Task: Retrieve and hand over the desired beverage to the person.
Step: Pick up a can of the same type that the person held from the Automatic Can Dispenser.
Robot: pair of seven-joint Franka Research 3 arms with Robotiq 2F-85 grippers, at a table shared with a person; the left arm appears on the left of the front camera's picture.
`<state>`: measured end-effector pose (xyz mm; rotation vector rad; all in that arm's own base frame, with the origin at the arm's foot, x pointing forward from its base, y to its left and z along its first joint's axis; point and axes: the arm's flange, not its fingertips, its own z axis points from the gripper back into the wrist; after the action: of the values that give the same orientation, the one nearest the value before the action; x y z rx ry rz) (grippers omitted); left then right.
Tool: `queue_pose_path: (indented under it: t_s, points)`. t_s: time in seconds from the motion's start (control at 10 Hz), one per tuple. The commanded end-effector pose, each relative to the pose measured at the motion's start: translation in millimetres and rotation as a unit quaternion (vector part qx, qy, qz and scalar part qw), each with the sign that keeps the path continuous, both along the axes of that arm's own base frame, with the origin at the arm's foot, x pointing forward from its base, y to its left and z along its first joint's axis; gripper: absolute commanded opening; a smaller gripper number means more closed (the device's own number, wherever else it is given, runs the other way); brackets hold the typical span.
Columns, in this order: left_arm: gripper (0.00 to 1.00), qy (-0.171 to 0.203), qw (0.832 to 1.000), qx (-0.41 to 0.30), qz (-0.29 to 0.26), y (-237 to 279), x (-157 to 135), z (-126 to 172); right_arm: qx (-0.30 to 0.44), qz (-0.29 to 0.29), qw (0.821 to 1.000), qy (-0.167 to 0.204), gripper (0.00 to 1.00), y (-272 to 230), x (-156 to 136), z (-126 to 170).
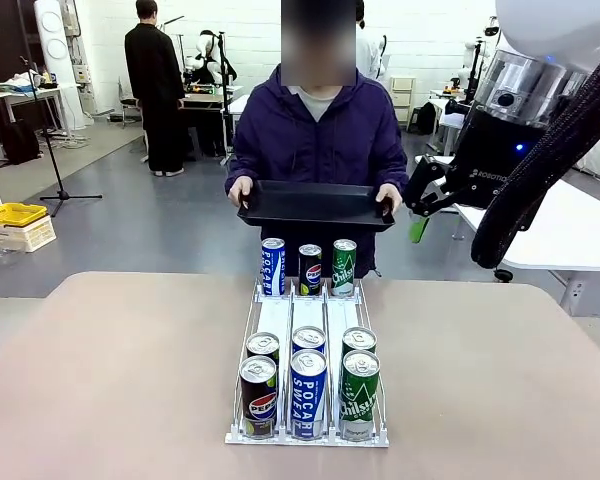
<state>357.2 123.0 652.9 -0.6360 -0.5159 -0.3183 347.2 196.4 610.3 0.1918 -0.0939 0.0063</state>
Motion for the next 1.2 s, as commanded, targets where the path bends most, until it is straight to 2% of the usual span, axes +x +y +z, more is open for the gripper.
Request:
queue_pose_path:
  t_s: [0.0,0.1,0.3,0.4,0.6,0.8,1.0,1.1]
  points:
    - [1.0,-0.004,1.0,-0.002,-0.008,1.6,0.4,1.8,0.0,-0.001,1.0,0.0,1.0,-0.4,0.6,-0.3]
    - [1.0,-0.004,1.0,-0.002,-0.008,1.6,0.4,1.8,-0.051,0.018,0.998,-0.013,1.0,25.9,-9.2,-16.8]
    - [1.0,-0.004,1.0,-0.002,-0.008,1.6,0.4,1.8,-0.074,0.023,0.997,-0.008,1.0,63.5,-19.7,-38.1]
    - [1.0,-0.004,1.0,-0.002,-0.008,1.6,0.4,1.8,-0.085,0.013,0.996,-0.002,1.0,78.4,-23.4,-52.1]
    - [1.0,-0.004,1.0,-0.002,-0.008,1.6,0.4,1.8,-0.096,-0.009,0.995,0.033,1.0,103.4,-29.8,-89.1]
    - [1.0,-0.004,1.0,-0.002,-0.008,1.6,0.4,1.8,-0.077,-0.039,0.996,0.033,1.0,110.2,-38.3,-113.3]
    - [1.0,-0.004,1.0,-0.002,-0.008,1.6,0.4,1.8,-0.068,-0.057,0.996,0.023,1.0,109.9,-37.6,-128.8]
    - [1.0,-0.004,1.0,-0.002,-0.008,1.6,0.4,1.8,-0.086,-0.025,0.995,0.043,1.0,108.8,-36.6,-116.4]
